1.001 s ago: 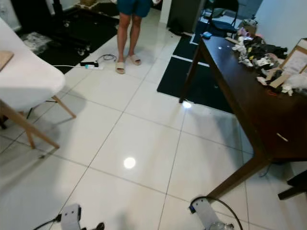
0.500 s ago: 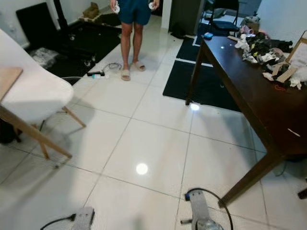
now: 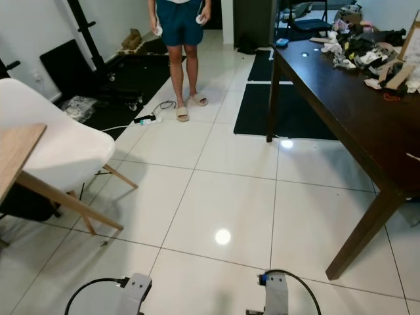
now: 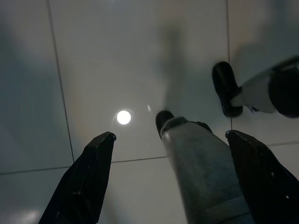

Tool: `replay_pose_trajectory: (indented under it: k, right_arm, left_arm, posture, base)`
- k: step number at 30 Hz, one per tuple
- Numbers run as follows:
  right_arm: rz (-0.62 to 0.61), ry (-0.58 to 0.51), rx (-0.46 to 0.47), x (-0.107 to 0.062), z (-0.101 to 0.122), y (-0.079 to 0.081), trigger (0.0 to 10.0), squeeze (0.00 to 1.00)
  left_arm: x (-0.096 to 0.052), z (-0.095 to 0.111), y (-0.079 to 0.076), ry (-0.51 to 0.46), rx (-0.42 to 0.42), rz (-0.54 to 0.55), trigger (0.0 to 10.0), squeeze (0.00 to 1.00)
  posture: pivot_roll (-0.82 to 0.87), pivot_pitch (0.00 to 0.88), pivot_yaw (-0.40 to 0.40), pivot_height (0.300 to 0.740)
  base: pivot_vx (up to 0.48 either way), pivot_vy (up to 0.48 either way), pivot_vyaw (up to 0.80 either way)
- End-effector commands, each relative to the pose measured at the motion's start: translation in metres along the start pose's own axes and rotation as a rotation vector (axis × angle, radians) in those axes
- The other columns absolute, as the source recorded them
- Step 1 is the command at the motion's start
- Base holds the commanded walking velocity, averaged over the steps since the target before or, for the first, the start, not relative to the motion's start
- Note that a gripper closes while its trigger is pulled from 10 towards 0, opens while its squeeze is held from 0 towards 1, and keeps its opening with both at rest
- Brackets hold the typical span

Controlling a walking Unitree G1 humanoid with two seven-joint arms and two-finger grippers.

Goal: Picking trash to rubbish bin

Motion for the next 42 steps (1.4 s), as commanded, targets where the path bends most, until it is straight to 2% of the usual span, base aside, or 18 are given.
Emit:
replay_pose_trajectory:
  k: [1,4,10,12,15,18,22,25,26,29,33,37,42]
  right_arm:
    - [-0.007,0.022,0.037,-0.001,-0.012,-0.003,10.0,0.00]
    - [-0.010,0.028,0.027,-0.001,-0.015,-0.006,10.0,0.00]
    - [-0.008,0.033,-0.050,-0.002,-0.012,-0.008,10.0,0.00]
    - [-0.006,0.021,-0.115,-0.001,-0.007,-0.008,10.0,0.00]
    - [-0.007,0.017,-0.122,-0.001,-0.005,-0.009,10.0,0.00]
    - [-0.027,-0.018,-0.049,-0.002,0.004,-0.018,10.0,0.00]
    - [-0.024,-0.021,-0.088,-0.003,0.005,-0.020,10.0,0.00]
    - [-0.018,-0.009,-0.116,-0.002,0.002,-0.017,10.0,0.00]
    - [-0.018,-0.009,-0.116,-0.002,0.002,-0.017,10.0,0.00]
    - [-0.001,0.000,-0.215,-0.002,0.003,-0.014,10.0,0.00]
    - [-0.005,-0.006,-0.191,-0.002,0.006,-0.016,10.0,0.00]
    - [0.001,0.000,-0.187,-0.002,0.004,-0.015,10.0,0.00]
    - [0.013,0.005,-0.246,-0.002,0.004,-0.014,10.0,0.00]
  left_arm:
    - [0.001,-0.015,-0.012,0.047,-0.021,-0.032,10.0,0.00]
    - [0.001,-0.015,-0.014,0.043,-0.047,-0.032,10.0,0.00]
    - [0.003,-0.012,-0.017,0.030,-0.082,-0.044,10.0,0.00]
    - [0.003,-0.013,-0.020,0.024,-0.112,-0.049,10.0,0.00]
    - [0.003,-0.013,-0.020,0.023,-0.116,-0.049,10.0,0.00]
    - [0.004,-0.014,-0.023,0.020,-0.128,-0.053,10.0,0.00]
    - [0.004,-0.015,-0.023,0.005,-0.187,-0.032,10.0,0.00]
    - [0.005,-0.010,-0.019,-0.032,-0.263,-0.001,10.0,0.00]
    - [0.005,-0.010,-0.019,-0.032,-0.263,-0.001,10.0,0.00]
    - [0.005,-0.006,-0.019,-0.038,-0.262,-0.003,10.0,0.00]
    - [0.006,-0.005,-0.023,-0.021,-0.200,-0.032,10.0,0.00]
    - [0.006,-0.004,-0.022,-0.032,-0.226,-0.019,10.0,0.00]
    - [0.005,-0.005,-0.017,-0.057,-0.276,0.023,10.0,0.00]
  posture:
    - [0.03,0.122,0.099,0.740]
    - [0.04,0.126,0.077,0.740]
    - [0.05,0.122,0.045,0.740]
    - [0.05,0.125,0.029,0.740]
    - [0.05,0.127,0.022,0.740]
    - [0.06,0.132,0.001,0.740]
    - [0.08,0.115,-0.027,0.740]
    - [0.08,0.101,-0.051,0.740]
    - [0.08,0.101,-0.051,0.740]
    - [0.08,0.108,-0.049,0.740]
    - [0.08,0.103,-0.053,0.740]
    - [0.10,0.101,-0.065,0.740]
    - [0.11,0.108,-0.073,0.740]
  base:
    - [0.000,0.000,0.00]
    - [0.000,0.000,0.00]
    - [0.000,0.000,0.00]
    - [0.000,0.000,0.00]
    - [0.000,0.000,0.00]
    - [0.000,0.000,0.00]
    - [0.000,0.000,0.00]
    - [0.000,0.000,0.00]
    - [0.000,0.000,0.00]
    - [0.000,0.000,-0.80]
    - [0.000,0.000,-0.80]
    - [0.000,0.000,-0.80]
    - [0.000,0.000,-0.23]
Point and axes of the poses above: a point about 5 cm out from each wrist's last joint towards the gripper, its own x axis pointing out of the wrist towards the gripper, its own z axis along the axis of the wrist's last joint, y = z × x, the point moved 4 cm from there along x, pointing out of the wrist towards the gripper, and after that the axes turned 3 degrees about x, right-handed, at the moved point
